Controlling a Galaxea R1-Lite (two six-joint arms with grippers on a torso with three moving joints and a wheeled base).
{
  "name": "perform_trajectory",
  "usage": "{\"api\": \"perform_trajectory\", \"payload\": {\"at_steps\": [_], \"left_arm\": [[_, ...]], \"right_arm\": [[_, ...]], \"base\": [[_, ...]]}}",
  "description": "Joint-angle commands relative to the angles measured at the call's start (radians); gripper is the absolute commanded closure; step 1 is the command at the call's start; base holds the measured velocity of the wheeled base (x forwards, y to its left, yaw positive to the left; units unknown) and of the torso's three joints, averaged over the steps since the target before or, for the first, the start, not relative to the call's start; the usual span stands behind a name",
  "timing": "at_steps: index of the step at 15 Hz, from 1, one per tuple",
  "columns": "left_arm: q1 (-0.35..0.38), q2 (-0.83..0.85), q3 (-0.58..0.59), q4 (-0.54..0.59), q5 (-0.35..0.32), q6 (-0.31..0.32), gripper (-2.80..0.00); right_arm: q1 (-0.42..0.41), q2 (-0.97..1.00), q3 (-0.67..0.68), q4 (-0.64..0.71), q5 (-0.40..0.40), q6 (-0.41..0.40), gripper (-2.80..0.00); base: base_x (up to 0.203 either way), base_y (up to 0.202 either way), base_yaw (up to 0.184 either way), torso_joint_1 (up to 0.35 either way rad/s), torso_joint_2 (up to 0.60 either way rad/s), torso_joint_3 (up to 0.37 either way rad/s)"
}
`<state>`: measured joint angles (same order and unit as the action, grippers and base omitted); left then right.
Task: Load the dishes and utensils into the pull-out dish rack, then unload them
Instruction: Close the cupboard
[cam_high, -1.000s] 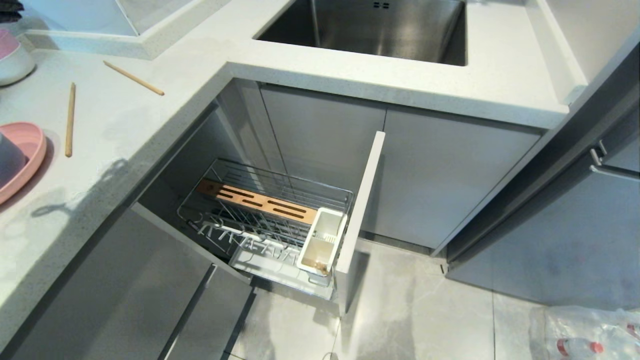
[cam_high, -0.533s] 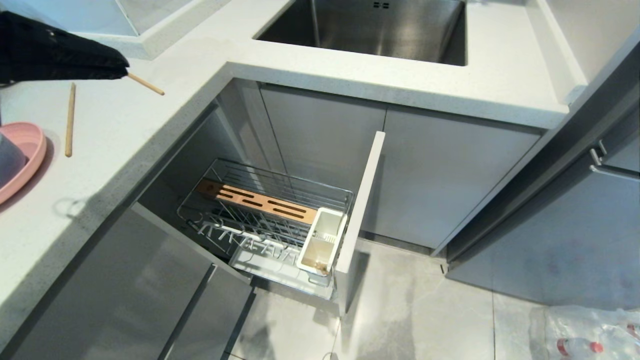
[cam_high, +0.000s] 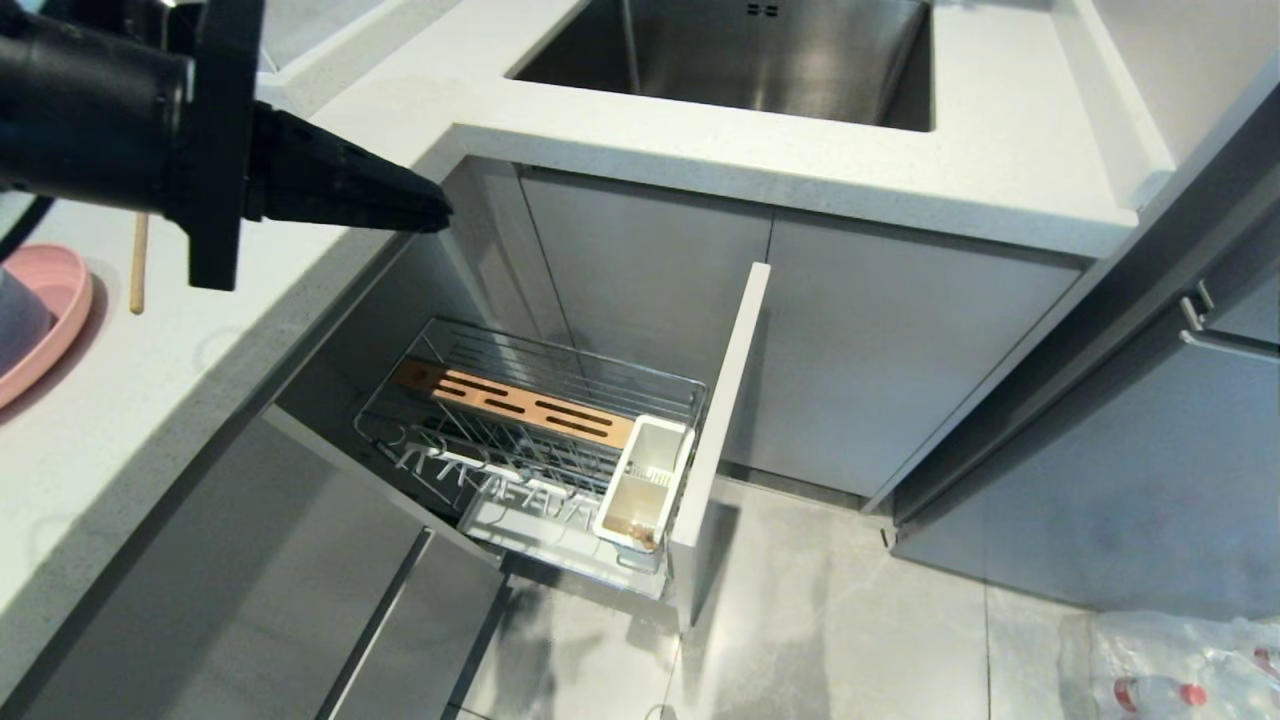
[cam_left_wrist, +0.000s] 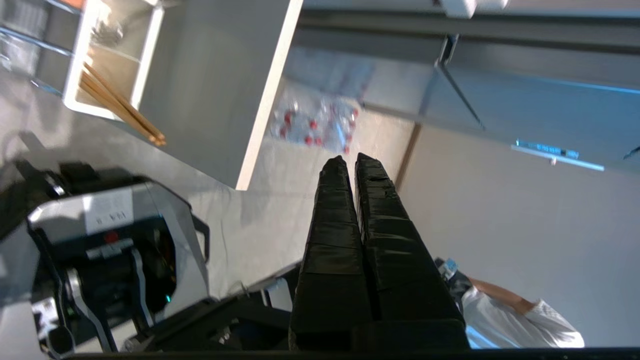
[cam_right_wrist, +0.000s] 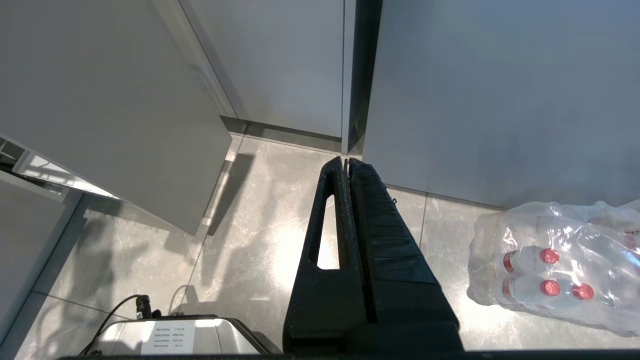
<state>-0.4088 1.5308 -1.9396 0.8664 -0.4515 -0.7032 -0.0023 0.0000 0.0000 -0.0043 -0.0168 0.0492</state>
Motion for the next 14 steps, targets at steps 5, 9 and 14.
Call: {"api": "perform_trajectory", "payload": {"at_steps": [5,9,14], "left_arm": [[-0.144,0.159,-0.005,-0.006,-0.043,0.046,0.00],[-0.303,0.263,-0.007,-0.018,0.001,0.089,0.00],[-0.361,0.359,-0.007,-0.055,0.135,0.125,0.00]], "right_arm": [[-0.001,0.000,0.000,0.000,0.000,0.000,0.00],[0.000,0.001,0.000,0.000,0.000,0.000,0.00],[-0.001,0.000,0.000,0.000,0.000,0.000,0.00]], "base": [[0.000,0.000,0.000,0.000,0.00,0.000],[0.000,0.000,0.000,0.000,0.00,0.000],[0.000,0.000,0.000,0.000,0.00,0.000]]}}
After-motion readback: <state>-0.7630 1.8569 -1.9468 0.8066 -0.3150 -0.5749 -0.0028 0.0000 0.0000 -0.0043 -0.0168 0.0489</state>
